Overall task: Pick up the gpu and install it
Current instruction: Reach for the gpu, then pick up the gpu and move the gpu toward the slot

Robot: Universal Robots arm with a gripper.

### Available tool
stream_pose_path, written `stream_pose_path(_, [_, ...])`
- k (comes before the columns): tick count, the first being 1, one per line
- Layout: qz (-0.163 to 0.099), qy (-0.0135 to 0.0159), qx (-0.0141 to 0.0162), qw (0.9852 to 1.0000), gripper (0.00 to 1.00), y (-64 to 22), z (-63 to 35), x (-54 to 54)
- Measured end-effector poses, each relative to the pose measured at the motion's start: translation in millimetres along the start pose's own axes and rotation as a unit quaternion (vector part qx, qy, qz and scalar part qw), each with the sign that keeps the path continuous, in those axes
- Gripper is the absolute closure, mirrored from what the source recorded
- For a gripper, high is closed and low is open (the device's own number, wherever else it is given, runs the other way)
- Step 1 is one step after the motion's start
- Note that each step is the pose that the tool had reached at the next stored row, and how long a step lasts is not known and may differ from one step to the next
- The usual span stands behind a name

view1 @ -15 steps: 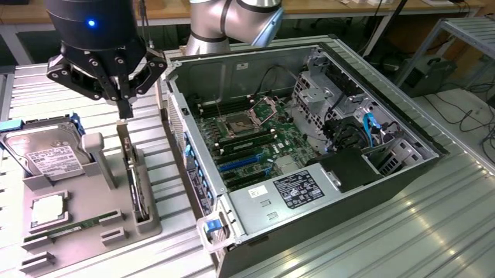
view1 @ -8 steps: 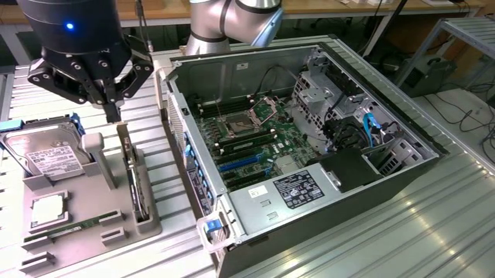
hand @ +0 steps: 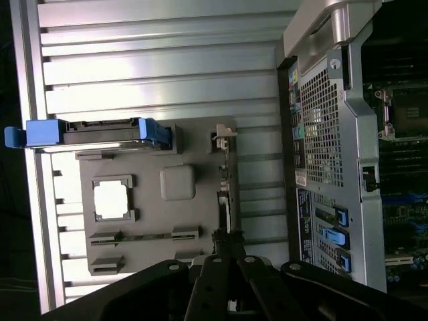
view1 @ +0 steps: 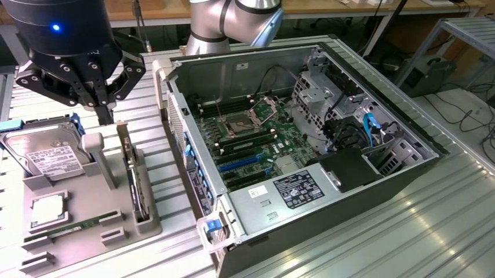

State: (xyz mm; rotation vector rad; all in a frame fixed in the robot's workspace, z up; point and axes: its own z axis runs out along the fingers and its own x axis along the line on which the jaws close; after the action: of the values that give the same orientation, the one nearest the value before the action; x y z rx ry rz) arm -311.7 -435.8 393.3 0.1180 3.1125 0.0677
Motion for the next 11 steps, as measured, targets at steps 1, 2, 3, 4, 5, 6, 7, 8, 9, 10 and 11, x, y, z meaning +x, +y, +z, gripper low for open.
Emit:
stream_pose_path(1, [0.0,0.0,0.0,1.0,0.89,0.0,0.0,0.0])
stream_pose_path(2, [0.0,0.0,0.0,1.0,0.89,0.0,0.0,0.0])
stream_pose_path(3, [0.0,0.0,0.0,1.0,0.89,0.0,0.0,0.0])
stream_pose_path(4, [0.0,0.0,0.0,1.0,0.89,0.0,0.0,0.0])
stream_pose_path(5, [0.0,0.0,0.0,1.0,0.89,0.0,0.0,0.0])
stream_pose_path(6, [0.0,0.0,0.0,1.0,0.89,0.0,0.0,0.0])
stream_pose_path(7, [0.0,0.0,0.0,1.0,0.89,0.0,0.0,0.0])
stream_pose_path(8, [0.0,0.0,0.0,1.0,0.89,0.0,0.0,0.0])
stream_pose_path(9, [0.0,0.0,0.0,1.0,0.89,0.0,0.0,0.0])
stream_pose_path(10, [0.0,0.0,0.0,1.0,0.89,0.0,0.0,0.0])
stream_pose_path(11, [0.0,0.0,0.0,1.0,0.89,0.0,0.0,0.0])
